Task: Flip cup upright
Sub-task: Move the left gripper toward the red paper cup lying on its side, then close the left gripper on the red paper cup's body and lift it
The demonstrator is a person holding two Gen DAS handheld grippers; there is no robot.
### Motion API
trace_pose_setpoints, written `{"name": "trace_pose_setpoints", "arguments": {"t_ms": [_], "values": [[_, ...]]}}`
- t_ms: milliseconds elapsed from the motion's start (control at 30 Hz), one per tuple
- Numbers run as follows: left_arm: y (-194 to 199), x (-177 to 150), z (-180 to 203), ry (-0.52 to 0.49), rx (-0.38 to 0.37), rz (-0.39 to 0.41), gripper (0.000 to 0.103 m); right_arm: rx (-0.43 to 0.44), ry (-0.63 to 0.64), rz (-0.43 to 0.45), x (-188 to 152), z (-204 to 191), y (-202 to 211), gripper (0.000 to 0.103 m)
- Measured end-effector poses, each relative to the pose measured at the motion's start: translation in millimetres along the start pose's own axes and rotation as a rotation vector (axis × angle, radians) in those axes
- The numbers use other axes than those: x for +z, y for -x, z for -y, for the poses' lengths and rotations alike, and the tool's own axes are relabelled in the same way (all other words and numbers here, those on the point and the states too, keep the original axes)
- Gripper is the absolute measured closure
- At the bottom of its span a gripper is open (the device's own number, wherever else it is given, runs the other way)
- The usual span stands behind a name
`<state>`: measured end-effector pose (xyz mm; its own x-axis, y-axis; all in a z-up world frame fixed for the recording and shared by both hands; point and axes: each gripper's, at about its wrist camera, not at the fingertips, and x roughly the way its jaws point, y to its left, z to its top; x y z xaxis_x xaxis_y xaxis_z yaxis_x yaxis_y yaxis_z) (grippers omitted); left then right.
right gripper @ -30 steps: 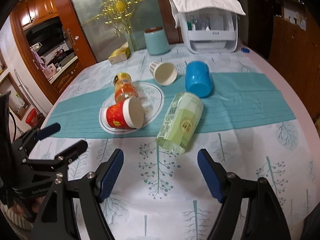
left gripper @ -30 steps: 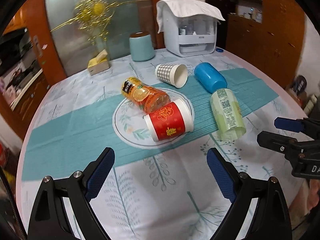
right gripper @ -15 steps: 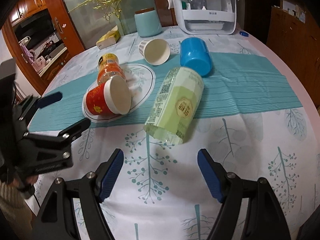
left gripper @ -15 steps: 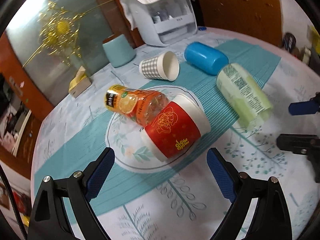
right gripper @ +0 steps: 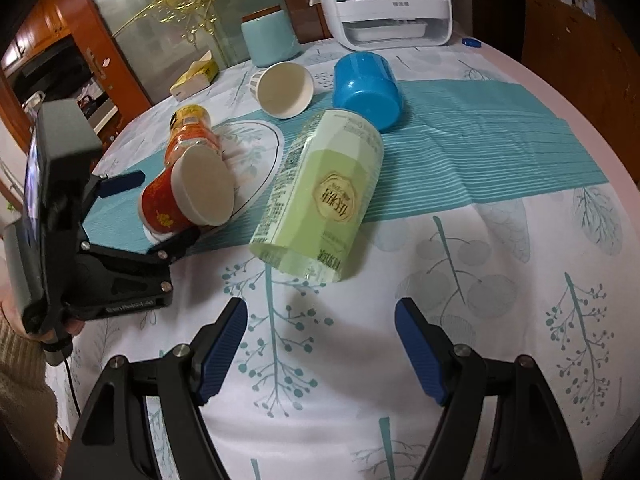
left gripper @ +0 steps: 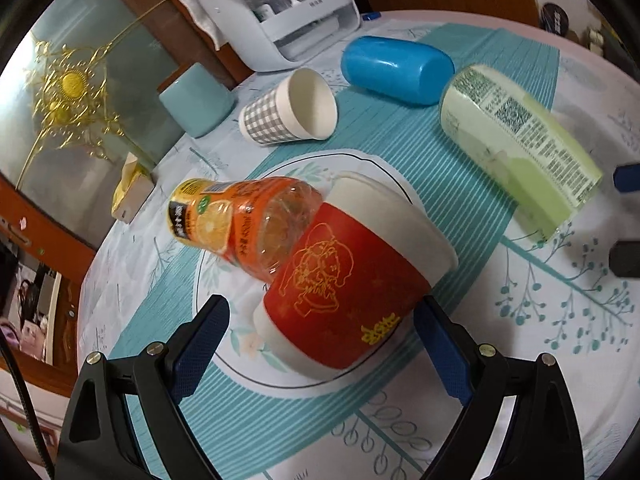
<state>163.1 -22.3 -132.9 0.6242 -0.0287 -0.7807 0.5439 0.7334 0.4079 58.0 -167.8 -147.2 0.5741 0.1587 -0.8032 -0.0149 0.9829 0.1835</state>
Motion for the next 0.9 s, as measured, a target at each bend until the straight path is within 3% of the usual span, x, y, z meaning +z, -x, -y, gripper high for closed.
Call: {"name": "trace_pose_setpoints", "arguments": {"t_ms": [333, 367, 400, 533, 733, 900], "values": [[-1.0, 8.1, 10.4, -0.054, 0.009, 0.012, 0.011, 0.001, -0.054, 0.020, 17.3, 4.2, -20.1, 0.026], [-0.9, 9.3, 11.6, -0.057, 0.003, 0.010, 0.017, 0.004, -0.057, 0.018, 17.7, 5.2, -21.3, 0.026], [-1.1, 10.4, 12.8, -0.061, 0.000, 0.005, 0.029, 0.006, -0.060, 0.016, 17.8, 5.9, -22.3, 0.026], [-3.0, 13.1, 15.6, -0.055, 0.024, -0.021, 0.035, 0.012, -0.067, 0.020, 16.6, 8.4, -20.0, 0.026], [2.7, 15.4, 7.0, 0.058, 0.002, -0.077, 0.036, 0.023, -0.070, 0.024, 12.0, 11.1, -15.1, 0.026], [5.3, 8.4, -7.3, 0.263, -0.054, -0.213, 0.036, 0.036, -0.079, 0.023, 10.1, 14.0, -11.2, 0.026]]}}
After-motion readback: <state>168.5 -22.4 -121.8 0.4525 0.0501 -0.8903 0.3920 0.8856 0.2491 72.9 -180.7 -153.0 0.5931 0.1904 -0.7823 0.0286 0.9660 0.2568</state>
